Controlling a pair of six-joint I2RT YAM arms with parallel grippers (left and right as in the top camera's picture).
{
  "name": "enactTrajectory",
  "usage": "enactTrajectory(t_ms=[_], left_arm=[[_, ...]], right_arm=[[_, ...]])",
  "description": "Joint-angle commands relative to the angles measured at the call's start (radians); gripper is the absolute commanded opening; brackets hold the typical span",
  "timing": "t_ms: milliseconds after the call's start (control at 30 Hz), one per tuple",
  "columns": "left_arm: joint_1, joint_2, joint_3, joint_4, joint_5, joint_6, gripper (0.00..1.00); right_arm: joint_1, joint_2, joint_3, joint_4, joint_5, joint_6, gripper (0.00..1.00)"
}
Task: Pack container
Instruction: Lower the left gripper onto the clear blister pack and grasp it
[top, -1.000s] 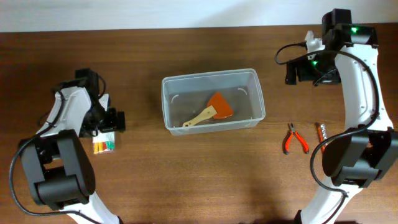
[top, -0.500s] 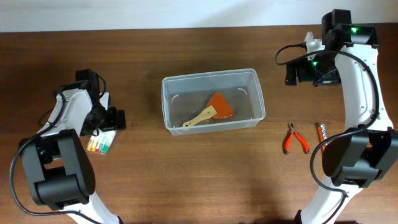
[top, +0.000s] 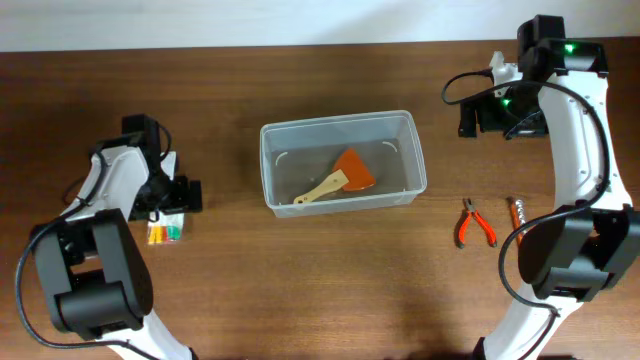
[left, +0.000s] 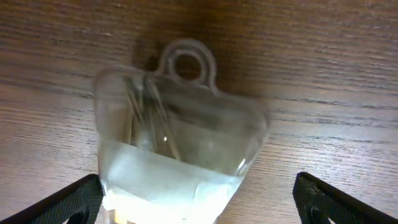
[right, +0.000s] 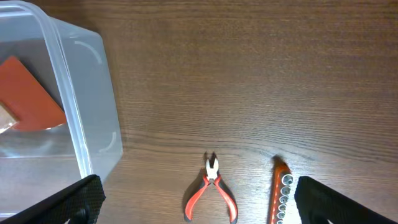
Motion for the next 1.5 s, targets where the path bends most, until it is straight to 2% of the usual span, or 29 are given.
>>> enactTrajectory(t_ms=[0,533,600,633,667,767,1100,1267,1467], left_arm=[[0.001,-0.024,-0.034,0.013,0.01,0.019,0.99],[0.0,-0.024,-0.082,0.052,0.011,0.018,0.99],[0.0,-0.024,-0.082,0.057,0.011,0.018,0.9],[0.0,-0.024,-0.082,0.06,0.011,0.018,0.74],[0.0,-0.024,-0.082,0.062,0.011,0.018,0.67],[0.001,-0.024,-0.082,0.068,0.011,0.018,0.55],[0.0,-0.024,-0.079,0.077,0.011,0.01,0.53],[0.0,-0.026,-0.048,0.054,0.014,0.01,0.35],[0.0,-0.062,0.018,0.025,0.015,0.01,0.35]], right_arm=[[-0.002,-0.008,-0.005,-0.003,-0.009,0.007,0.99],[-0.002,-0.008,-0.005,-0.005,-0.009,0.007,0.99],[-0.002,-0.008,-0.005,-0.005,-0.01,0.007,0.99],[-0.002,-0.008,-0.005,-0.005,-0.01,0.007,0.99],[-0.002,-0.008,-0.005,-0.005,-0.01,0.007,0.99],[-0.002,-0.008,-0.005,-0.008,-0.01,0.007,0.99],[-0.002,-0.008,-0.005,-0.015,-0.01,0.007,0.99],[-0.002,-0.008,-0.005,-0.015,-0.01,0.007,0.99],[-0.002,-0.008,-0.005,-0.014,-0.01,0.007,0.99]])
